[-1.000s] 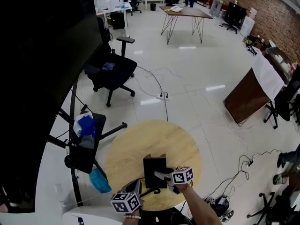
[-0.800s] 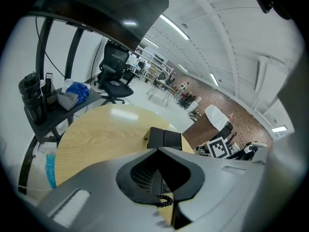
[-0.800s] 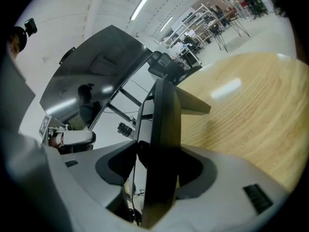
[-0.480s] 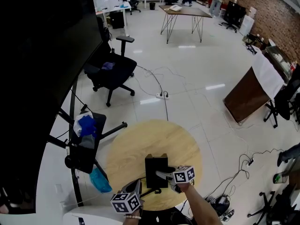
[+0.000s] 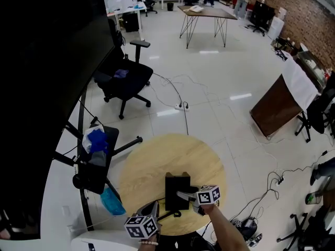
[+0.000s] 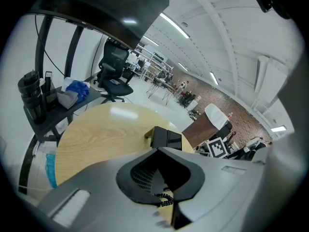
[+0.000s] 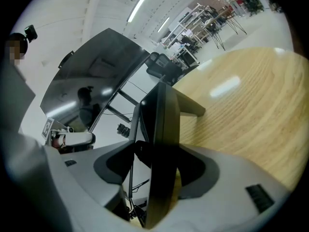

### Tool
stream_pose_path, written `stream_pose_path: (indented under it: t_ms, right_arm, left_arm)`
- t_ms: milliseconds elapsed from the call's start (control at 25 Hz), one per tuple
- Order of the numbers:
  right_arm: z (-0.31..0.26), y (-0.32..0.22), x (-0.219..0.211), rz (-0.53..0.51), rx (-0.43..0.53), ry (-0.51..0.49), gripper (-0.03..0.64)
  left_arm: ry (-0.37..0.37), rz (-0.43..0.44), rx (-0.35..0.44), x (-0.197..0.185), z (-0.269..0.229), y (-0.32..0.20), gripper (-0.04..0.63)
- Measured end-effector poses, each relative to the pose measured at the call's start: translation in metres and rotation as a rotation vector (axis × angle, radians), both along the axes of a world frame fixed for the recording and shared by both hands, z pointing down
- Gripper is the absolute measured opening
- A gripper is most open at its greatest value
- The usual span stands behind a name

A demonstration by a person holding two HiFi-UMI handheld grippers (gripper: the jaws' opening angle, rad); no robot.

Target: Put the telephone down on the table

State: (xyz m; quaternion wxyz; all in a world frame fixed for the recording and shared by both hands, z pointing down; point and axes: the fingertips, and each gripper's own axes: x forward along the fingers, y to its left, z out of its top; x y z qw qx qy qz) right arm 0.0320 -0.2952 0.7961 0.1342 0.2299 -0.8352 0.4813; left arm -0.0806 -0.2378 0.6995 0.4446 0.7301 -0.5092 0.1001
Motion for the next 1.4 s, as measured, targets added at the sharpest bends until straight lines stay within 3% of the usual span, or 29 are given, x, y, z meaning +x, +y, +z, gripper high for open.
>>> stream_pose_path:
  t_ms: [360,480,720,760,880,960,1000,1040,1160,1400]
  right_arm:
    - [-0.002,-0.005,0.004,0.044,0.046,0.108,0.31]
    - [-0.018,-0.009,0.016,0.118,0.021,0.097,0.42]
    - [-0.063,-0.011,0.072,0.292,0.098,0.115,0.418]
    - [-0.076,-0.013,0.081,0.339,0.123,0.087,0.409]
    - [-0.123,-0.017,0.112,0.492,0.216,0.018,0.26]
    - [-0.153,-0.011,0.127,0.56,0.288,0.028,0.137]
    - [-0.166,-0.007,0.131,0.581,0.32,0.04,0.125]
    - [-0.18,-0.001,0.133,0.597,0.346,0.046,0.066]
    - [-0.214,0.018,0.131,0.636,0.384,0.022,0.006]
    - [-0.248,0.051,0.095,0.596,0.426,-0.001,0.005]
  left_arm:
    - [-0.004,0.0,0.003,-0.001,0.0,-0.003,-0.015]
    - [-0.006,0.002,0.014,-0.003,-0.003,-0.005,-0.015]
    - [-0.001,0.003,0.054,-0.012,-0.013,-0.01,-0.015]
    - [-0.002,0.002,0.065,-0.015,-0.016,-0.011,-0.015]
    - [-0.006,-0.006,0.111,-0.026,-0.03,-0.015,-0.015]
    - [-0.003,-0.01,0.14,-0.033,-0.039,-0.015,-0.015]
    - [0.0,-0.011,0.153,-0.036,-0.044,-0.014,-0.015]
    - [0.003,-0.012,0.165,-0.037,-0.048,-0.013,-0.015]
    - [0.011,0.002,0.201,-0.036,-0.061,-0.006,-0.015]
    - [0.04,0.02,0.249,-0.022,-0.079,0.02,-0.015]
